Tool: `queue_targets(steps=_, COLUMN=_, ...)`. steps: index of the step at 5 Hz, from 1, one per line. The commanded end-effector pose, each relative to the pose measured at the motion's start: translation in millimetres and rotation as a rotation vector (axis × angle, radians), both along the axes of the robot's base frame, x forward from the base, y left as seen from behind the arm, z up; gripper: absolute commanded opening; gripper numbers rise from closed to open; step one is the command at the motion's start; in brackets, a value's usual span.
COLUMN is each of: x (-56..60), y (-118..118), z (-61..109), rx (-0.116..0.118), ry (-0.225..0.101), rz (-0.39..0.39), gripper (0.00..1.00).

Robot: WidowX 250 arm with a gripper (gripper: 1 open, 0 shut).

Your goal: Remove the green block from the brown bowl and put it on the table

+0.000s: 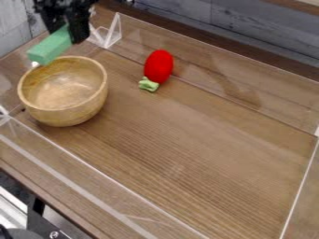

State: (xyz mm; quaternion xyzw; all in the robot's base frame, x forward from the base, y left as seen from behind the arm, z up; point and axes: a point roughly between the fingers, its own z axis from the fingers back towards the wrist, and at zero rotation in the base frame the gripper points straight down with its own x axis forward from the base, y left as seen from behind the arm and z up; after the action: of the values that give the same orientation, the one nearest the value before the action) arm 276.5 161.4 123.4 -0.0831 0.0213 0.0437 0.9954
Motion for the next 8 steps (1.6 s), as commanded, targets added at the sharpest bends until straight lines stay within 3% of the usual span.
queue_targets(steps=1, x=4.6, y=-23, z=25.9, rx=0.037, ry=-0.077, rz=0.016, gripper=0.00)
queue_targets(steps=2, x=3.6, y=-51, z=19.3, rx=0.028, ry=-0.069, rz=0.035, gripper=0.00)
queue_targets(steps=4, x=-15.9, y=-95, z=-9.5, rx=0.014, ry=-0.054, rz=-0.052, gripper=0.00)
queue_targets(steps=6, x=-18.2, y=-144, z=-13.2, rx=0.014, ry=-0.054, rz=-0.085, gripper=0.00)
queue_targets(steps=8, x=-21.9, y=-176, z=-29.6, rx=0.013, ry=-0.066, rz=-0.147, gripper=0.00)
